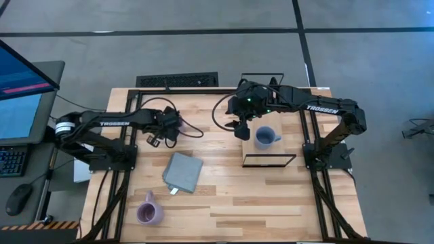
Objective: Stack small to large cups/mugs on shelf
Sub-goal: Put the white and purple mug on the shelf
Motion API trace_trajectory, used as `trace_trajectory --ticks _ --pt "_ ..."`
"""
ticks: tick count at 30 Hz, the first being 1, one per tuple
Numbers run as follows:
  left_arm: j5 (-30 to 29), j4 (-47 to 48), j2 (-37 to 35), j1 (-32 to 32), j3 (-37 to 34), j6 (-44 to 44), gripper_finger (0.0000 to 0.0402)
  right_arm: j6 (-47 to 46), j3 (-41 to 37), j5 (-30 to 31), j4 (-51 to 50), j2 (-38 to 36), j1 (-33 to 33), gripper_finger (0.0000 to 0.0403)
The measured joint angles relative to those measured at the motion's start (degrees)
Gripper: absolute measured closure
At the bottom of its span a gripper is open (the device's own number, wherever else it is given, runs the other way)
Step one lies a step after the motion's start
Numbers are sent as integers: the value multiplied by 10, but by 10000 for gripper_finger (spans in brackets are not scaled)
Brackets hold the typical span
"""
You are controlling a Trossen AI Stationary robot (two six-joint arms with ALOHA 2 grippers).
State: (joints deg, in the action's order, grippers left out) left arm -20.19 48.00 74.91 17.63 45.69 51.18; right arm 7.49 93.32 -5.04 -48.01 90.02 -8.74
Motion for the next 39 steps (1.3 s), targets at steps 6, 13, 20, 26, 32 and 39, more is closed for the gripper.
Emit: trace_trajectory --ticks 6,13,20,26,32,39 --pt "12 -5 1 0 0 -36 332 0 0 0 0 0 0 143" --pt "54 -6 1 0 0 -123 392 1 0 0 0 0 0 143" --pt "95 4 1 0 37 -315 395 4 0 0 -12 0 0 143" --pt "140 34 2 0 134 -476 397 -6 0 0 -17 0 -1 143" --pt "153 72 5 8 201 -560 399 -27 0 1 -35 0 -4 143" --pt "172 151 98 32 263 -601 399 -46 0 6 -55 0 -9 143"
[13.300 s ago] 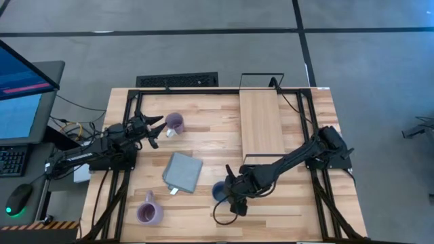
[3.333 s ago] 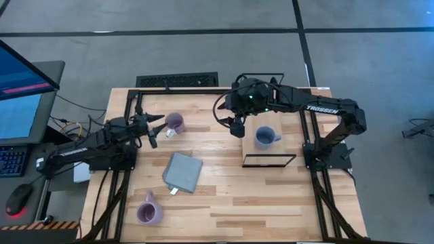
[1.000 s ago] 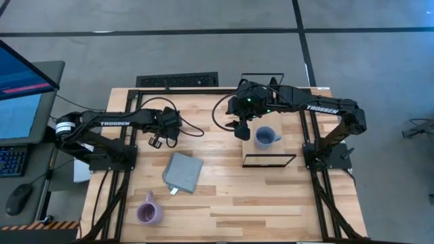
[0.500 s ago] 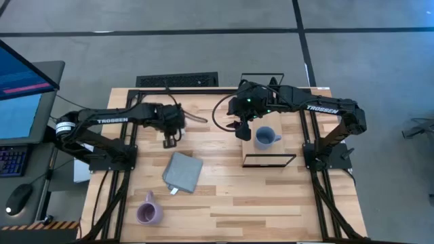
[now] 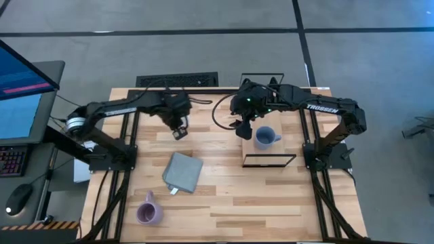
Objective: Stack small to large cups/mugs on shelf
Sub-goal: Put the white and purple mug on the shelf
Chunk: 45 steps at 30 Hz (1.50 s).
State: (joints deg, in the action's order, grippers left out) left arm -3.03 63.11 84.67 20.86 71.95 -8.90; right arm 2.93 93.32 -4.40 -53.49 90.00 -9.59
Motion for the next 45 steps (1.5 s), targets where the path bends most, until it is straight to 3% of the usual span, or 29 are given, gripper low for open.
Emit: trace_trajectory --ticks 11,18,30,38,45 --pt "26 36 185 10 217 29 399 -27 -1 2 -85 -18 1 143" --pt "42 36 260 10 299 32 399 -46 0 31 -114 -77 -4 143" --pt "116 35 347 18 345 -14 399 -46 0 37 -133 -163 -6 143" --pt "105 24 347 21 346 -24 394 -54 0 45 -154 -175 -6 143" --pt "135 24 372 23 347 -16 395 -59 0 45 -157 -174 -6 143"
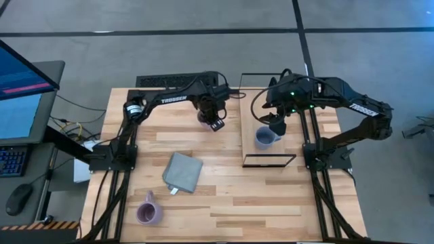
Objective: Stack small to large cups/mugs on shelf
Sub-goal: Put the white and purple mug on the shelf
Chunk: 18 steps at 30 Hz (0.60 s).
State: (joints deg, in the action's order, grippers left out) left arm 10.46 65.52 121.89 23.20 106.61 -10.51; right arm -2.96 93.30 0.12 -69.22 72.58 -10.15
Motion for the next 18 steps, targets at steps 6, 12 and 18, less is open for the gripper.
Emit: trace_trajectory --ticks 6,12,18 --pt "9 7 14 0 4 18 396 -4 0 0 -2 0 0 143" --pt "14 9 20 -1 17 22 372 -2 0 0 -3 1 0 143" --pt "28 0 20 -1 35 25 343 -1 0 0 -4 1 0 143"
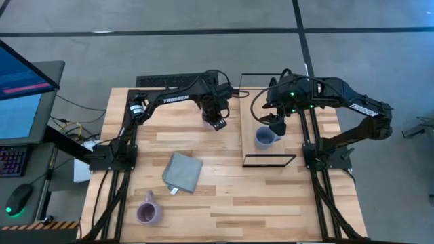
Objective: Stack small to large cups/mugs on shelf
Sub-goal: Put the white and purple mug on the shelf
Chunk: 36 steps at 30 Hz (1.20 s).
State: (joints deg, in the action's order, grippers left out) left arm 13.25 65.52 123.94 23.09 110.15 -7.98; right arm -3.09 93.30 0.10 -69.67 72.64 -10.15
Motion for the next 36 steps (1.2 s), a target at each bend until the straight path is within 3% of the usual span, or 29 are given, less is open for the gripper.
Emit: trace_trajectory --ticks 8,19,27,32,36 --pt "30 0 0 -1 0 1 315 0 0 0 0 0 0 143" --pt "44 8 -3 1 7 46 213 0 0 0 0 0 0 143" --pt "43 45 -6 0 97 78 205 0 0 0 -9 0 0 143" --pt "40 121 -7 0 169 127 204 -2 0 0 -20 0 0 143" --pt "39 131 -42 0 184 173 205 -4 -1 0 -21 0 0 143"
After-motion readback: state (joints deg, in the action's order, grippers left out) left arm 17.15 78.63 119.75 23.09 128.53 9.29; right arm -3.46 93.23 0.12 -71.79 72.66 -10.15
